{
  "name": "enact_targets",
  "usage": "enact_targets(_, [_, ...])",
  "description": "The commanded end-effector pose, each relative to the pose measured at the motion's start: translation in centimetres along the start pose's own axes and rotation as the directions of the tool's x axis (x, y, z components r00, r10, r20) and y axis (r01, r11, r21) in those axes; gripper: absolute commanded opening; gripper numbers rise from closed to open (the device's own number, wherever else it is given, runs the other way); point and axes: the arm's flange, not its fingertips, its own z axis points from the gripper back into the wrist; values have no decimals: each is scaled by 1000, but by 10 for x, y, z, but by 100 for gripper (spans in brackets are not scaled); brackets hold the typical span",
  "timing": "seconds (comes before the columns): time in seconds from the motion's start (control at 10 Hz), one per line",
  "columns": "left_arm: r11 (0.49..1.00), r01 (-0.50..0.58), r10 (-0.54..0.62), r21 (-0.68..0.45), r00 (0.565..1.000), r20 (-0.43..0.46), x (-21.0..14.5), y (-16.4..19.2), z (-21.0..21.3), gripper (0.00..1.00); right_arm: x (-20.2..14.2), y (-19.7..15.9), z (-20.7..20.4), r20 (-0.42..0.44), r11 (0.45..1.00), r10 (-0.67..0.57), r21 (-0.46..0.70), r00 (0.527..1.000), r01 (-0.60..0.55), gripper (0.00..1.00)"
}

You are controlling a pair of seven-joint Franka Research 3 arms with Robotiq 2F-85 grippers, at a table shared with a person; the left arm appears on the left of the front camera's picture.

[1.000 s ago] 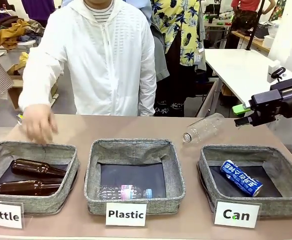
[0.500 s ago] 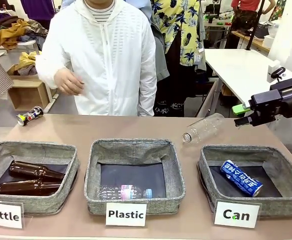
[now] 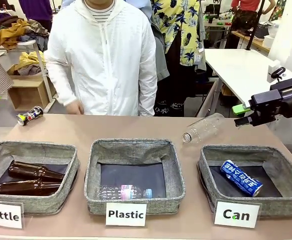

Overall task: Sort the can waste into the basket.
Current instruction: Pick up the can waste from the table and place it in the right Fabric basket.

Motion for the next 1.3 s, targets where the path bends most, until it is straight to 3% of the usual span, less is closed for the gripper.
enact_targets(0.0, [994, -57, 62, 91, 997, -51, 7, -32, -34, 100, 0, 1, 3, -7, 1000, 13, -2, 1000, -13, 100])
enact_targets(0.1, [981, -100, 109, 167, 993, -44, 18, -31, -52, 100, 0, 1, 3, -7, 1000, 13, -2, 1000, -13, 100])
enact_targets(0.3, [982, -123, 135, 145, 988, -80, 35, -16, -80, 100, 0, 1, 3, -7, 1000, 13, -2, 1000, -13, 100])
enact_targets(0.6, [984, -53, 72, 169, 991, -109, 52, 22, -124, 100, 0, 1, 3, -7, 1000, 13, -2, 1000, -13, 100])
enact_targets(0.9, [992, -24, 42, 125, 988, -146, 61, 51, -146, 100, 0, 1, 3, -7, 1000, 13, -2, 1000, -13, 100])
enact_targets(1.2, [990, -61, 86, 129, 976, -201, 60, 80, -164, 100, 0, 1, 3, -7, 1000, 13, -2, 1000, -13, 100])
